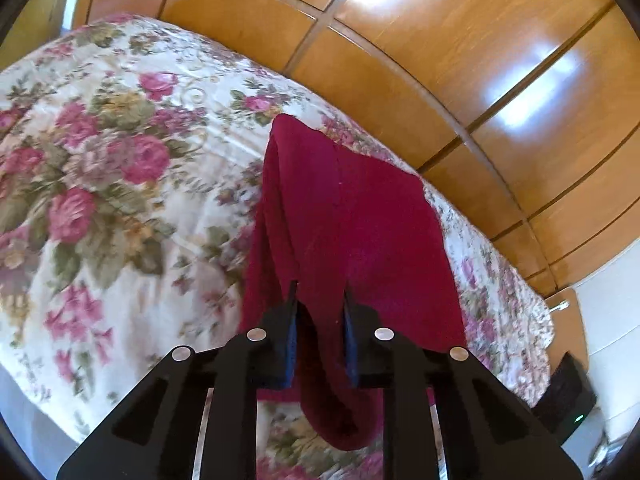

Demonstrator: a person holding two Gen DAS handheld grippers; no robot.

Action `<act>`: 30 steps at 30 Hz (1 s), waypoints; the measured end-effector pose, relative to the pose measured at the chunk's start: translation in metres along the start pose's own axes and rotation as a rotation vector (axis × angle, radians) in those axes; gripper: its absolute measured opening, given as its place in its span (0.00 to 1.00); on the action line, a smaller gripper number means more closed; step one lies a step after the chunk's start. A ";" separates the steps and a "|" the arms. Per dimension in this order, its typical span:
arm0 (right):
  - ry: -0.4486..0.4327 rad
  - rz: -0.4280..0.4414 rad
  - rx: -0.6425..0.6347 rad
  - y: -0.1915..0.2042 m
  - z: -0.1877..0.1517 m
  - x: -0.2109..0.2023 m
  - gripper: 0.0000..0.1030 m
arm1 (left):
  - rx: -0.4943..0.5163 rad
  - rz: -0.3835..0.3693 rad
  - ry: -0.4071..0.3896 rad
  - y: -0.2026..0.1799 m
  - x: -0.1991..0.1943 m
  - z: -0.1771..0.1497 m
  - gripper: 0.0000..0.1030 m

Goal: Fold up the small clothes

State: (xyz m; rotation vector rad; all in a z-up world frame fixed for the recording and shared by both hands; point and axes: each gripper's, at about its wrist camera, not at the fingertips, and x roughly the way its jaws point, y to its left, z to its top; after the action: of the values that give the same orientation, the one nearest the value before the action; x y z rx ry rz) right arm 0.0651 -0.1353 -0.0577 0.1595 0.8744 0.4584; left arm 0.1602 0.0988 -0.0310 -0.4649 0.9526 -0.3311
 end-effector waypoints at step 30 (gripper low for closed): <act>0.065 0.188 0.340 -0.085 0.075 0.076 0.90 | 0.020 -0.078 0.065 0.023 0.067 0.029 0.63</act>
State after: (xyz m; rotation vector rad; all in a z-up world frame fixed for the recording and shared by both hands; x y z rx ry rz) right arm 0.1919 -0.1729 -0.0901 0.5443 1.0019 0.4888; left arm 0.2228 0.0940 -0.0754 -0.4766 0.9954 -0.4281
